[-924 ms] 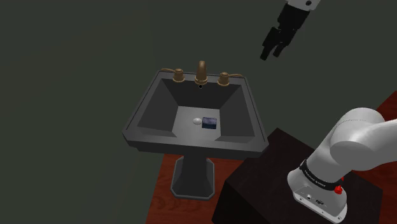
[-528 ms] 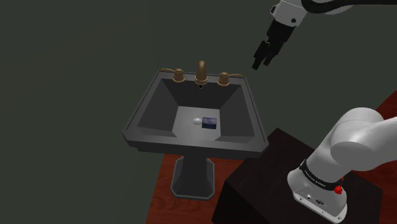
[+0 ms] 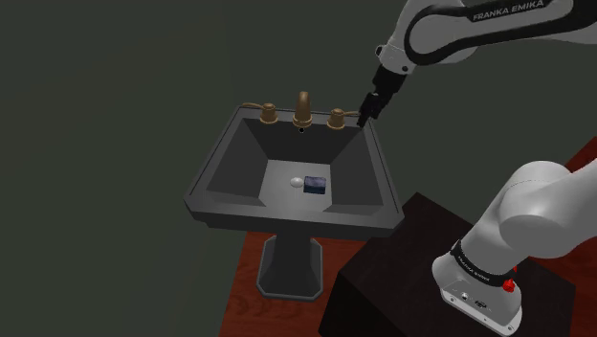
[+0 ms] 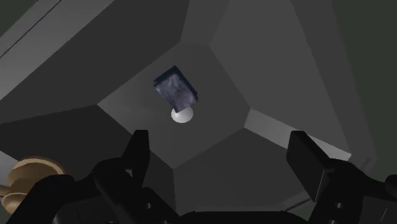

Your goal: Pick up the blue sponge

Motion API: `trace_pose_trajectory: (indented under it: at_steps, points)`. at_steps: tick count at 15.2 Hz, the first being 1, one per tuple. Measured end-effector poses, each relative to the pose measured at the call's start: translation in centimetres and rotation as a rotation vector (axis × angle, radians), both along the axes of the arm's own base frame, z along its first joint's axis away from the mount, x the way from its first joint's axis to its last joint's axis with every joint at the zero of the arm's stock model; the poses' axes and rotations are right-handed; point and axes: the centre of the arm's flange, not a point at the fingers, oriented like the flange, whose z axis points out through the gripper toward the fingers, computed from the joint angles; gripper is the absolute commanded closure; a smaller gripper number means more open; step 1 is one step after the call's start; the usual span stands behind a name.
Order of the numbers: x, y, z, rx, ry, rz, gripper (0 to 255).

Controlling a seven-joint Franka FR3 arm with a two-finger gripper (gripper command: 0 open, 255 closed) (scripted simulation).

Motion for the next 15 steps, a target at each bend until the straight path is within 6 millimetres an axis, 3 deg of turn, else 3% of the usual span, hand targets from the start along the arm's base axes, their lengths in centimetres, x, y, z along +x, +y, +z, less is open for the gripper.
trace_pose_trajectory:
  at_steps: [12, 15]
  points:
    - [7.7, -1.0, -13.8, 0.013, -0.004, 0.172, 0]
    - [10.3, -0.3, -16.8, 0.016, -0.006, 0.218, 0]
